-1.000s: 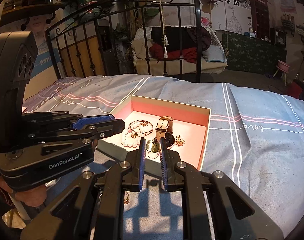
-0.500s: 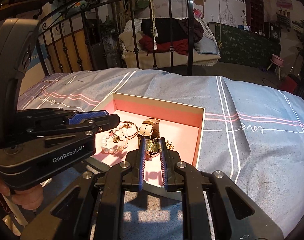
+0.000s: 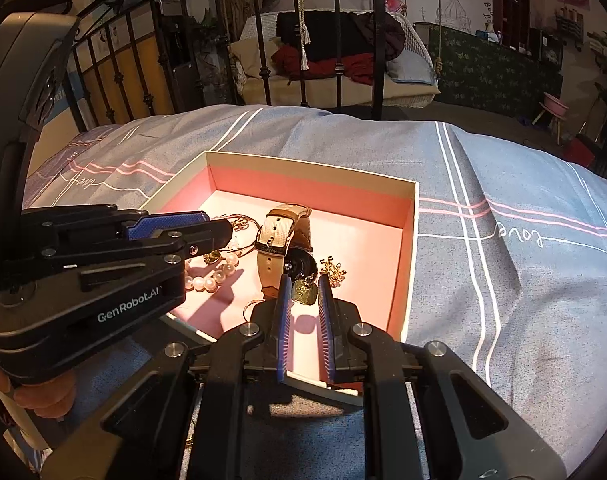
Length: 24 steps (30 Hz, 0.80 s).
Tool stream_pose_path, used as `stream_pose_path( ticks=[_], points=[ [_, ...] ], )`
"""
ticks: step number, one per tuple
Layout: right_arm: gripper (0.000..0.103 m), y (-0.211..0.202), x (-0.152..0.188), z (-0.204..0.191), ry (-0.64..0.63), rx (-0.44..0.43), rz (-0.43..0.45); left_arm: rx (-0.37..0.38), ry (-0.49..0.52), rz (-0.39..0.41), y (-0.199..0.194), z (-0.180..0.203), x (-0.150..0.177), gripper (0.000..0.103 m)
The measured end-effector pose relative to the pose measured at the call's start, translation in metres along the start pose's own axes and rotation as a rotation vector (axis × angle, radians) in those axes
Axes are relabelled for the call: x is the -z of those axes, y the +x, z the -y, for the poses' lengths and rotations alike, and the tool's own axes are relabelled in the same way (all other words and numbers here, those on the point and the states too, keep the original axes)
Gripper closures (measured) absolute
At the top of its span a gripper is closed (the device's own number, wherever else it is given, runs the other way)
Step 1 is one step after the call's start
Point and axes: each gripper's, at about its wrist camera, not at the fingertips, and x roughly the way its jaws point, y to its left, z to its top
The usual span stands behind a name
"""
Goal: Organize jewelry
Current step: 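Carry the flower brooch and tag pendant into the box with both tools, then open both tools to release the brooch and pendant in the box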
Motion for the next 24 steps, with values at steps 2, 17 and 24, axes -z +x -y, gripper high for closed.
stream_pose_path(
  ticks=[2,17,24],
  points=[
    [0.088,0.001,-0.001,0.001,0.001,-0.001,-0.003,-0.001,-0.003,-0.007,0.003,-0.001,0.000,0.086],
    [0.088,0.002,-0.001,0.001,0.001,0.002,-0.006,-0.019,-0.021,-0.029,0.006,-0.004,0.000,0.080],
    [0.075,-0.010,0.000,0.001,0.019,0.006,0.015,-0.012,-0.035,0.010,-0.016,-0.006,-0.001,0.064]
  ],
)
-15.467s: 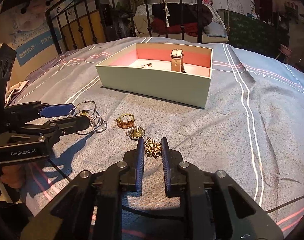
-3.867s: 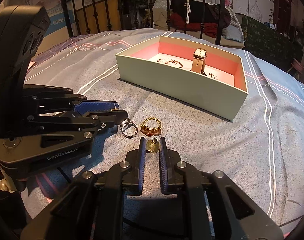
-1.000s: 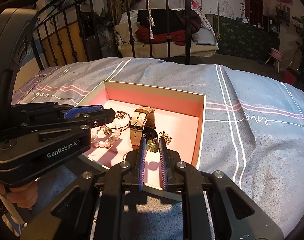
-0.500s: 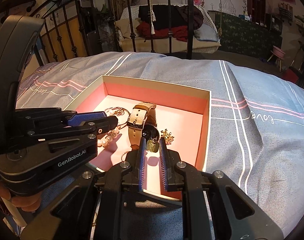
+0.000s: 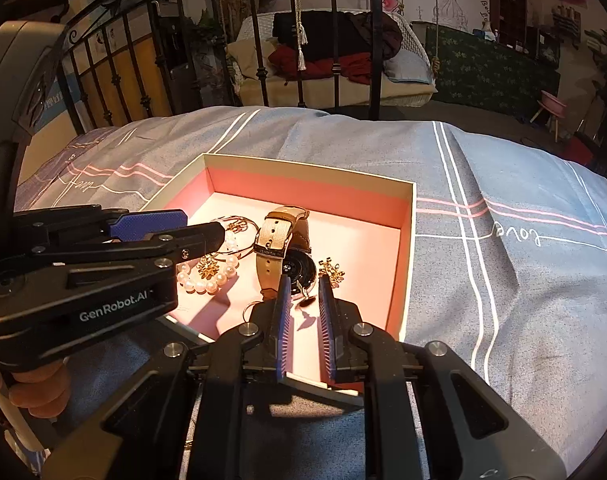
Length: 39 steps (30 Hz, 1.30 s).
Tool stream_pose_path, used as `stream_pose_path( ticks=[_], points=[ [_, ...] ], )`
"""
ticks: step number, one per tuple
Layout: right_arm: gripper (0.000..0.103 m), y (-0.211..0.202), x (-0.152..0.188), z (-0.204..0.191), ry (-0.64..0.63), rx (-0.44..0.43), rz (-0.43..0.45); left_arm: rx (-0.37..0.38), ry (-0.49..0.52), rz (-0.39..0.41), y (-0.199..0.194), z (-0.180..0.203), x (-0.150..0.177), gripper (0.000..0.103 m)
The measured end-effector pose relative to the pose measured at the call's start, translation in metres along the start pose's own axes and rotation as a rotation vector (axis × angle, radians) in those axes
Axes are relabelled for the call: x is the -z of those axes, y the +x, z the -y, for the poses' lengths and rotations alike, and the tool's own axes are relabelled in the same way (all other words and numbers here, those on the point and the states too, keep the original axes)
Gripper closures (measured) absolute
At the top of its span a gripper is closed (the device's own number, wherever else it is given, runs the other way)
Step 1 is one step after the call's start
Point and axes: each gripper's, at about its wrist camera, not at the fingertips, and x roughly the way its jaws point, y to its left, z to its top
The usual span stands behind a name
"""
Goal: Organize jewelry
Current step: 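Open both tools to release the brooch and pendant in the box, then withdraw both tools from the box back to the remaining rings, then grasp a silver ring with the left tool while the right tool grasps the gold stone ring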
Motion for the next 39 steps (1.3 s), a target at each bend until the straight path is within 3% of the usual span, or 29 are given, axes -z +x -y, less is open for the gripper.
stream_pose_path(
  ticks=[1,3,8,12,17,23,26,29,33,39],
  points=[
    [0.058,-0.005,0.001,0.000,0.003,0.003,0.012,0.005,-0.008,0.008,-0.005,-0.001,0.001,0.062],
    [0.051,-0.019,0.004,0.000,0.006,0.004,0.045,0.018,-0.016,0.028,-0.017,-0.002,0.005,0.060],
    [0.051,-0.052,0.026,0.002,0.035,-0.021,0.075,0.051,-0.007,0.072,-0.051,-0.002,0.031,0.057],
    [0.051,-0.065,0.055,0.002,0.044,-0.035,0.048,0.084,-0.001,0.067,-0.067,0.000,0.066,0.054],
    [0.051,-0.064,0.084,0.007,0.070,-0.032,0.000,0.100,0.038,0.015,-0.069,0.007,0.104,0.054],
    [0.048,-0.064,0.090,0.009,0.077,-0.030,0.010,0.126,0.079,-0.028,-0.061,0.030,0.119,0.054],
    [0.047,-0.063,0.091,0.010,0.083,-0.030,0.004,0.080,0.124,-0.038,-0.054,0.041,0.123,0.054],
    [0.047,-0.063,0.090,0.010,0.083,-0.032,0.002,0.024,0.168,-0.040,-0.049,0.047,0.125,0.059],
    [0.047,-0.062,0.090,0.009,0.072,-0.031,-0.011,0.019,0.182,-0.039,-0.046,0.046,0.124,0.083],
    [0.046,-0.059,0.089,0.001,0.041,-0.027,-0.024,0.018,0.124,-0.042,-0.042,0.031,0.111,0.083]
  ],
)
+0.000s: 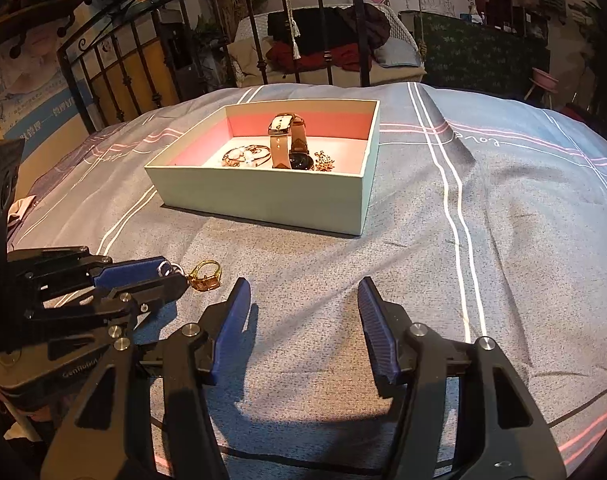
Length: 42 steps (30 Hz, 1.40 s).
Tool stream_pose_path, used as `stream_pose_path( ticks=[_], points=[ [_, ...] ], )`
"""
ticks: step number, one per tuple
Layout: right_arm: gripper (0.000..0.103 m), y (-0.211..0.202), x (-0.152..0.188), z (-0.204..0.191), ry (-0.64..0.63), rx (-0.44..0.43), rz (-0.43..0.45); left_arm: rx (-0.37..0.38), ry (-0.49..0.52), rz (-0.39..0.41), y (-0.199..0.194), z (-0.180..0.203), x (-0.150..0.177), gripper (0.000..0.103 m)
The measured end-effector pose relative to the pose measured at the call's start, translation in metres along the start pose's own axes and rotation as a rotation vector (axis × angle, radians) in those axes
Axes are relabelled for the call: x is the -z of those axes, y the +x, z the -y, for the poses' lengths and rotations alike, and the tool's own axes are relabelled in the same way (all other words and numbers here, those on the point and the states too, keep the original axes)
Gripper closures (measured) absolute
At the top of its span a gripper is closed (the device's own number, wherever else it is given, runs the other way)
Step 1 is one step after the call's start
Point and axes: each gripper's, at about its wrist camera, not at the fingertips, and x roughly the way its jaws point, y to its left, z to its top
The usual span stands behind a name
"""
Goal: Organize jewelry
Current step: 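Grasp a silver ring with the left tool while the right tool grasps the gold stone ring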
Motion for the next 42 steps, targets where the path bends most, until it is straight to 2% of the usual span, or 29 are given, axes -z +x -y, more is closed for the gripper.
stream_pose_path(
  ticks=[3,6,12,18,20,23,25,28,37,42],
  points=[
    [0.045,0.002,0.001,-0.009,-0.037,-0.010,-0.013,0.002,-0.071,0.001,0.003,-0.017,-0.004,0.083],
    [0.035,0.004,0.002,-0.022,-0.076,-0.024,-0.022,0.028,-0.125,0.006,0.003,-0.029,-0.002,0.083],
    [0.035,0.019,0.002,-0.048,-0.168,-0.022,-0.080,0.039,-0.134,0.025,0.001,-0.031,0.003,0.083],
    [0.033,0.033,-0.010,-0.054,-0.169,-0.021,-0.116,0.053,-0.149,0.027,0.002,-0.034,0.005,0.083],
    [0.035,0.034,-0.010,-0.058,-0.192,-0.007,-0.115,0.054,-0.153,0.026,0.002,-0.035,0.005,0.083],
    [0.048,0.034,-0.009,-0.061,-0.215,-0.030,-0.109,0.049,-0.150,0.024,0.003,-0.033,0.005,0.083],
    [0.064,0.033,-0.008,-0.065,-0.233,-0.042,-0.104,0.040,-0.141,0.023,0.003,-0.031,0.005,0.083],
    [0.078,0.032,-0.007,-0.068,-0.249,-0.050,-0.099,0.038,-0.141,0.021,0.003,-0.031,0.005,0.082],
    [0.079,0.025,-0.004,-0.065,-0.231,-0.062,-0.074,0.039,-0.142,0.022,0.003,-0.031,0.005,0.082],
    [0.079,0.014,-0.002,-0.057,-0.181,-0.083,-0.043,0.035,-0.138,0.023,0.003,-0.031,0.005,0.082]
  ],
)
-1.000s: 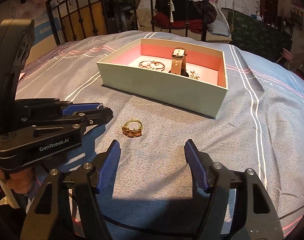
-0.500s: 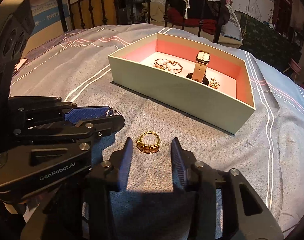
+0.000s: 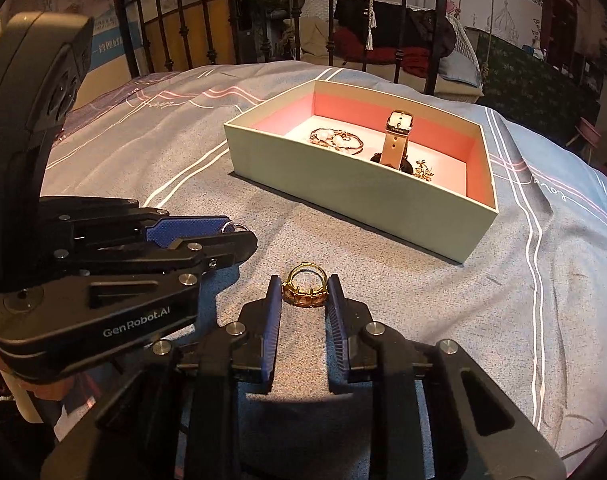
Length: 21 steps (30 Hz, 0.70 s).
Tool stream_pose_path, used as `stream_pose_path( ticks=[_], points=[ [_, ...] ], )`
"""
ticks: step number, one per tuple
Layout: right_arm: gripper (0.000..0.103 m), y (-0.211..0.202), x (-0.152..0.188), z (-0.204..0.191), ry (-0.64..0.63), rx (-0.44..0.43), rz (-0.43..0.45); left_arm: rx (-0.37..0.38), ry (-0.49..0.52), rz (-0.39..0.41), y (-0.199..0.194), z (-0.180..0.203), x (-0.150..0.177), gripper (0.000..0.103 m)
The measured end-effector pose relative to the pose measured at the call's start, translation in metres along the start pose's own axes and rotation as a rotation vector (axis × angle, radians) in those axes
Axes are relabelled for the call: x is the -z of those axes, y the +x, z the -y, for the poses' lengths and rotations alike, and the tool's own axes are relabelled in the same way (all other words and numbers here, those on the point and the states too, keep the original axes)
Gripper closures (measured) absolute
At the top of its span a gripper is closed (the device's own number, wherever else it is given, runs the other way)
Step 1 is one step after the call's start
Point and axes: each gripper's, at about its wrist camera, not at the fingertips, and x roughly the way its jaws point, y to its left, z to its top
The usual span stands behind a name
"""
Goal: Organize jewelry
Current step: 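Grasp a silver ring with the left tool while the right tool grasps the gold stone ring, then carry both rings into the box and open both tools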
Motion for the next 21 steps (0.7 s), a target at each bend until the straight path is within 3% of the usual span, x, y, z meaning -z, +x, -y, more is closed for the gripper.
stream_pose_path(
  ticks=[8,15,21],
  points=[
    [0.079,-0.016,-0.009,0.010,0.037,0.014,0.065,0.011,0.032,0.044,-0.014,0.012,-0.013,0.083],
    [0.079,-0.026,-0.041,0.031,0.062,0.047,0.142,0.014,0.049,0.126,-0.027,0.023,-0.056,0.085],
    [0.079,-0.021,-0.066,0.048,0.079,0.078,0.166,-0.020,0.055,0.142,-0.014,0.022,-0.090,0.085]
  ],
)
